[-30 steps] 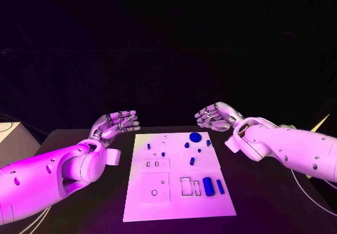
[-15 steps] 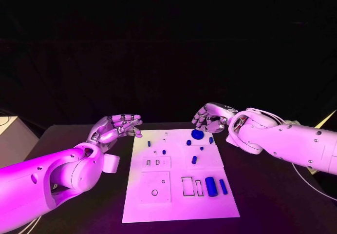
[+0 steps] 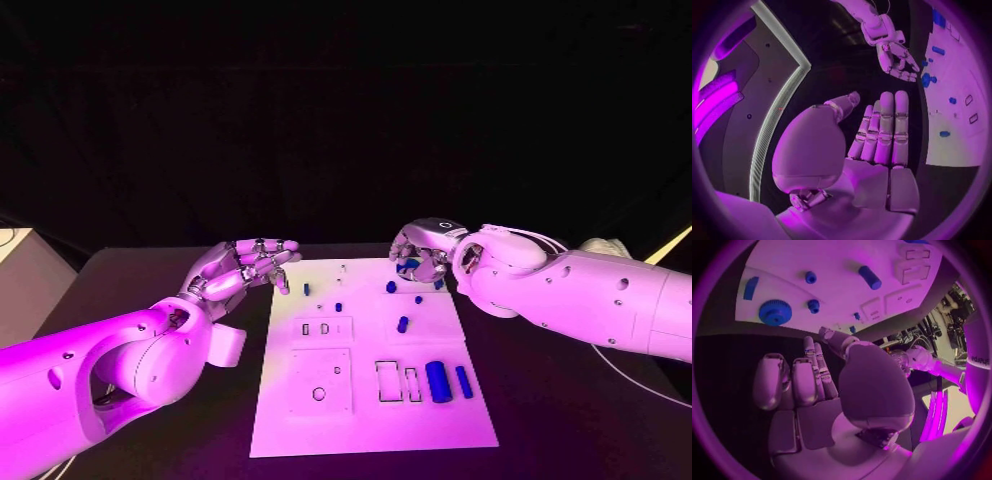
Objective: Assemble the parts on the task board
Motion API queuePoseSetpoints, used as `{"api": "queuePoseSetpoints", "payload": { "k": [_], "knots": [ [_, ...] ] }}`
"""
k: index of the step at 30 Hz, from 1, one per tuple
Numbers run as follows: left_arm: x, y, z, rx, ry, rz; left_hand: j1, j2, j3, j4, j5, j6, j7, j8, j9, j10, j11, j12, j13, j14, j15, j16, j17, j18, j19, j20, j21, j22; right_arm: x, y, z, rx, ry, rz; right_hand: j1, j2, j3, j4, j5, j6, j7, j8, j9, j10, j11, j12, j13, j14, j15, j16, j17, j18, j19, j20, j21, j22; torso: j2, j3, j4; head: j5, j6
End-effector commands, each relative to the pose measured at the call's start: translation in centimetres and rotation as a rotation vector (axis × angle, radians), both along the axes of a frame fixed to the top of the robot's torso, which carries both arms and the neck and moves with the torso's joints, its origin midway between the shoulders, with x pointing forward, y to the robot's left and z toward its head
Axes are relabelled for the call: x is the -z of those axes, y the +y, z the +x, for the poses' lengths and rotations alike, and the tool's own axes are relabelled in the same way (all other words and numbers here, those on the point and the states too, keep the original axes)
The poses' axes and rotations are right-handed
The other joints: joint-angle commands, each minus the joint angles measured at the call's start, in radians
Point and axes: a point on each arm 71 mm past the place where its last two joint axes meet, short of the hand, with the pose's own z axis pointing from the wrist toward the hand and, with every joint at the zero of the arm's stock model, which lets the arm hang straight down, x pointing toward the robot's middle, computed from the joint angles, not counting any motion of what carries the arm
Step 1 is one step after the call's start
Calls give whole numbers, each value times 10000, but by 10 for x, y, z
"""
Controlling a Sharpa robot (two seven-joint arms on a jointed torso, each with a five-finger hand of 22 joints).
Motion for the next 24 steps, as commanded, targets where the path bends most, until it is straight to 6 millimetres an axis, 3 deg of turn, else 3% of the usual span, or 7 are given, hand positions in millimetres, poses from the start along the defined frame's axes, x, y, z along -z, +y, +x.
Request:
{"api": "queuePoseSetpoints", "payload": {
  "k": [1,9,18,24],
  "knots": [
    [-3,-2,-1,316,-89,-92,-107,20,43,-4,-31,-78,-20,-37,10,-77,0,-24,13,-83,-6,65,10,99,-81,1,43,17,5,0,2,206,-41,-827,9,-88,-24,73,-1,-91,1,-38,19,-67,-4,21,11,472,57,51,9,-194,57,42,62,21,95,15,25,6,-11],
    [-5,-1,-1,310,-118,-93,-119,22,41,-1,-33,-91,-12,-43,14,-95,8,-22,16,-116,3,85,22,99,-102,10,71,35,10,2,4,308,87,-1158,-32,-142,-78,109,-7,-125,-10,-38,56,-211,7,14,18,452,68,126,50,-196,47,66,111,83,186,33,72,-11,-34],
    [-7,1,-1,248,-131,-57,-140,15,29,3,-36,-121,6,-56,17,-137,24,-25,17,-159,18,119,39,99,-135,23,112,61,16,5,2,304,240,-1397,-64,-172,-169,147,-20,-144,-81,-26,97,-357,-19,17,31,432,58,180,67,-186,15,75,114,88,254,40,73,-30,-57],
    [-8,2,0,222,-146,-44,-141,15,28,2,-35,-126,8,-59,17,-143,26,-25,17,-165,20,124,42,99,-140,25,117,65,16,6,1,304,260,-1417,-68,-77,-172,207,60,-94,-96,21,146,-329,-37,80,71,423,38,228,85,-195,24,76,176,174,290,39,81,-1,-64]
  ]
}}
